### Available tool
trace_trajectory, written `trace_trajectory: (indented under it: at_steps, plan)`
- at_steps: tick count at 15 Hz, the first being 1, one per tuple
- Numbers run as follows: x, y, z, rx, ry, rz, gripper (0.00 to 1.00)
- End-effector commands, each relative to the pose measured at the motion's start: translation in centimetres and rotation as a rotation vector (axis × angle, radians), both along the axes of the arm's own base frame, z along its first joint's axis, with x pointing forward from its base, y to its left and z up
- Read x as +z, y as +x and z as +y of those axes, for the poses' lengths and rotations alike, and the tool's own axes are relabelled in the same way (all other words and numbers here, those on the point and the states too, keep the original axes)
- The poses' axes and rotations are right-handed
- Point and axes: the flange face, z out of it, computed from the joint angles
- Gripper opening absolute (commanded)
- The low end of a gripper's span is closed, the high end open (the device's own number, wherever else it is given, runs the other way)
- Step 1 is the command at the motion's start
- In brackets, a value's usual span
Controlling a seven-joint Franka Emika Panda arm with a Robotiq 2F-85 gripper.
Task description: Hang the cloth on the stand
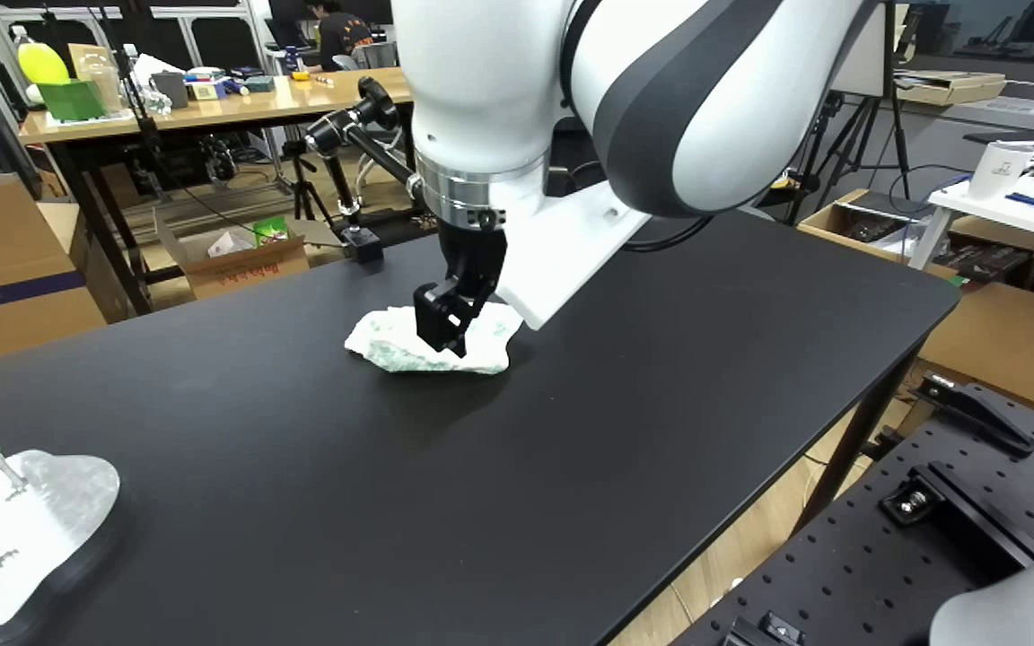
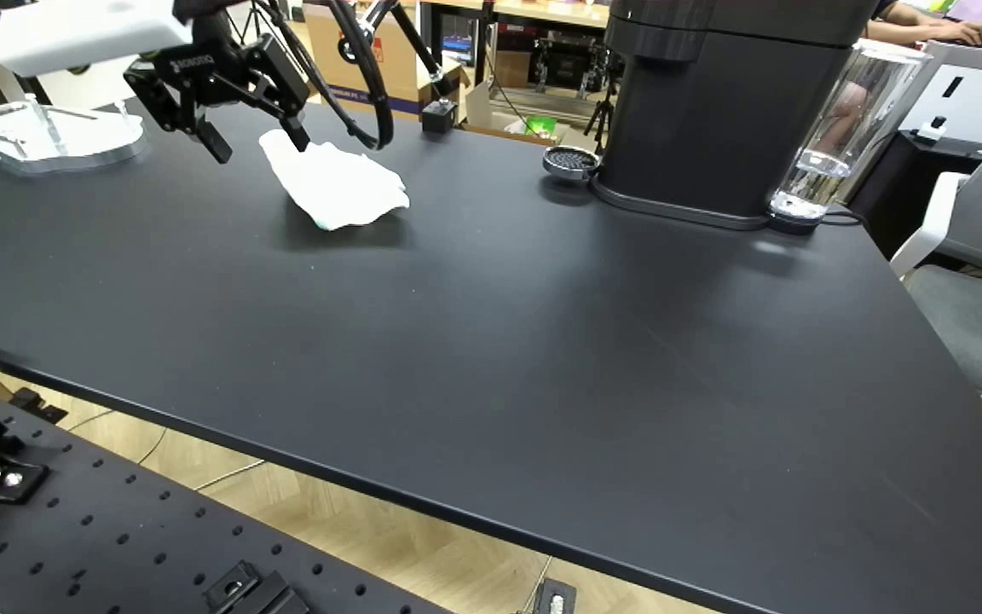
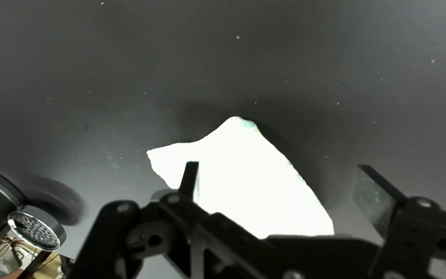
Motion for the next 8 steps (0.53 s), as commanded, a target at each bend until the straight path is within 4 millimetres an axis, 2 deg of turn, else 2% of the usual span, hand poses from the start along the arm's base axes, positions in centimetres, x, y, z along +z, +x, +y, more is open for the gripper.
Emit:
trace_trajectory:
  at_steps: [1, 8]
  plan:
    - [-0.4, 0.27, 0.11, 0.001, 0.002, 0.007, 1.0]
    - [-0.86, 0.69, 0.29, 0.006, 0.004, 0.012, 1.0]
